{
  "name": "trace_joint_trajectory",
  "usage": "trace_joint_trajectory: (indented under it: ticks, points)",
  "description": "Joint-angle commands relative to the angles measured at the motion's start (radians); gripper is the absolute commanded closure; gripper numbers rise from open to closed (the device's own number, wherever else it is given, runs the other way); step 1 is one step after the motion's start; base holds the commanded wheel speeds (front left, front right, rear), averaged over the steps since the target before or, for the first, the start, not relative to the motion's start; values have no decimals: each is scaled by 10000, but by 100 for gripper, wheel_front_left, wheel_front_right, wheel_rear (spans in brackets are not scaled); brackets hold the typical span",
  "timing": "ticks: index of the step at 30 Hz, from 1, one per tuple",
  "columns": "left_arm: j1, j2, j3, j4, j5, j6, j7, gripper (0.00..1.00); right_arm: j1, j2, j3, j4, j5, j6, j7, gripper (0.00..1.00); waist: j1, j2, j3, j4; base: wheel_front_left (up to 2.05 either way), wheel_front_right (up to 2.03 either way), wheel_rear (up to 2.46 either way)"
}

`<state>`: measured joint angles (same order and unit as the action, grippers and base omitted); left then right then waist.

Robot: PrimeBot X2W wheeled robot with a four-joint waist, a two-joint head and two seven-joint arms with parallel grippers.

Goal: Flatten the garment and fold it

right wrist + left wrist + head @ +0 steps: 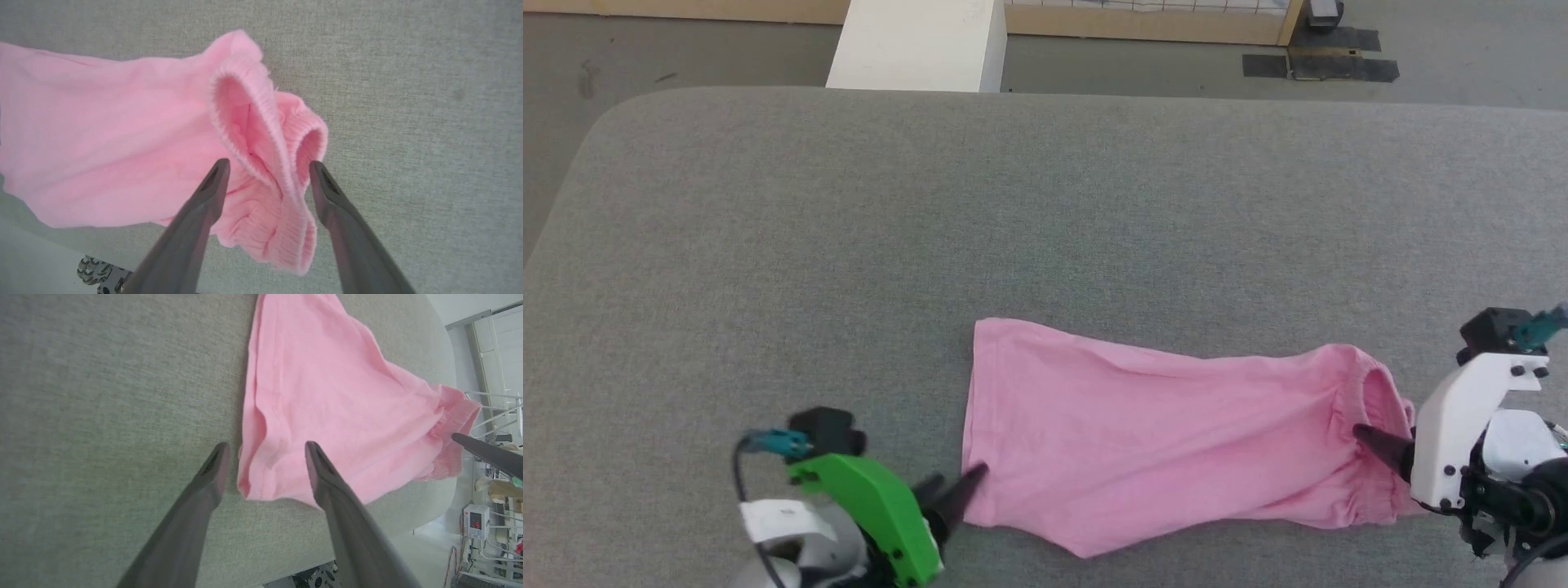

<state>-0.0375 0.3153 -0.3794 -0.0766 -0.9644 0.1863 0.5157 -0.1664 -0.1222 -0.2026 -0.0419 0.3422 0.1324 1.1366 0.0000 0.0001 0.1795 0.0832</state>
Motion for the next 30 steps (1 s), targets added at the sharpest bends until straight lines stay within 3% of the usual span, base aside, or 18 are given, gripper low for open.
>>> trace_joint_trajectory:
  ticks: [1,6,10,14,19,28,29,30]
  points:
    - [-134,110,228,-77,136,67,-251,0,236,59,-56,-205,-63,-17,-293,0,0,-1,-33,-23,0,0,0]
    - [-716,588,990,-236,1382,-168,-2236,0,929,355,-278,-1284,-378,-17,-1672,0,0,-1,-140,-102,0,0,0]
    - [-1138,993,1395,17,3101,-428,-4892,0,1425,589,-330,-1711,-791,-17,-2681,0,0,-1,-155,-242,0,0,0]
    - [-1323,1045,1597,496,4355,-571,-7319,0,1465,677,-156,-1352,-1168,-17,-3001,0,0,-1,-52,-372,0,0,0]
    - [-1447,724,1722,383,5619,-626,-7762,0,948,704,28,-463,-1479,-17,-3011,0,0,-1,157,-332,0,0,0]
    - [-1216,-210,2477,175,6662,-1331,-7772,0,93,533,403,1140,-1906,-17,-2529,0,0,-1,425,-107,0,0,0]
    - [-1211,-308,2565,190,6733,-1435,-7773,0,36,504,378,1276,-1892,-17,-2471,19,0,-1,439,-82,0,0,0]
    - [-1205,-385,2636,204,6786,-1517,-7773,0,-10,483,353,1352,-1875,-17,-2457,59,0,-1,451,-65,0,0,0]
